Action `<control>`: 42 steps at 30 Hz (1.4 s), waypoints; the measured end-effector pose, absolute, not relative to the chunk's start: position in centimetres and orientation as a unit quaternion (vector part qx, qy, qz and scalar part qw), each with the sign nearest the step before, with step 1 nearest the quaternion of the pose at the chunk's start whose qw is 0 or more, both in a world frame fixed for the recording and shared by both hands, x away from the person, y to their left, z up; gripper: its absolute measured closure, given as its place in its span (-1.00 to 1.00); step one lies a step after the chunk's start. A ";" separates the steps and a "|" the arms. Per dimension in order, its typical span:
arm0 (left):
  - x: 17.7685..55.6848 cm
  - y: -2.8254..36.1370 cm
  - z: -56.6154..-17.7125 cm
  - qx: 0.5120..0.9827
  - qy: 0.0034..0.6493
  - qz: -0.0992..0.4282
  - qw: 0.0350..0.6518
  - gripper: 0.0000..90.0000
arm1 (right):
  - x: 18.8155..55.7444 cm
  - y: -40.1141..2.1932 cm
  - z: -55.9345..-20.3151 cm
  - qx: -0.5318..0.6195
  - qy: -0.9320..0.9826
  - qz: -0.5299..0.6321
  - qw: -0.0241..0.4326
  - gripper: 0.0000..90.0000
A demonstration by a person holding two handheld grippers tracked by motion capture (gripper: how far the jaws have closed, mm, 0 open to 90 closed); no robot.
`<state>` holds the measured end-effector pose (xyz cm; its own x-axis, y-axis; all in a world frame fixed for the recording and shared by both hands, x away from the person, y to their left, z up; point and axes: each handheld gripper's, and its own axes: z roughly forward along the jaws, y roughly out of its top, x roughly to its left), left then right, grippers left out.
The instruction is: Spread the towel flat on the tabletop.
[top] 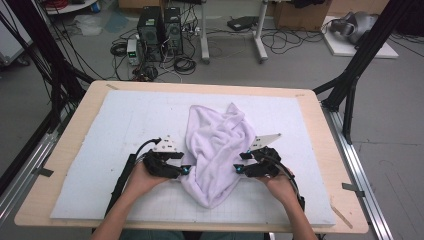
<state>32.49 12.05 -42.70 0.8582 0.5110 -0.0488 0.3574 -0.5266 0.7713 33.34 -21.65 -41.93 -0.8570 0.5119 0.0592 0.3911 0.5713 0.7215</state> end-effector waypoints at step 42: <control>22.9 17.7 -39.3 0.865 0.206 0.109 0.445 0.36 | 26.7 -21.3 -38.4 0.154 0.889 0.429 0.025 0.61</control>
<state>22.86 17.68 -39.31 0.8914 0.4531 0.0061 0.2587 -0.5198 0.8142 26.67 -21.29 -38.40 -0.9511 0.2961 0.0885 0.2534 0.5835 0.7716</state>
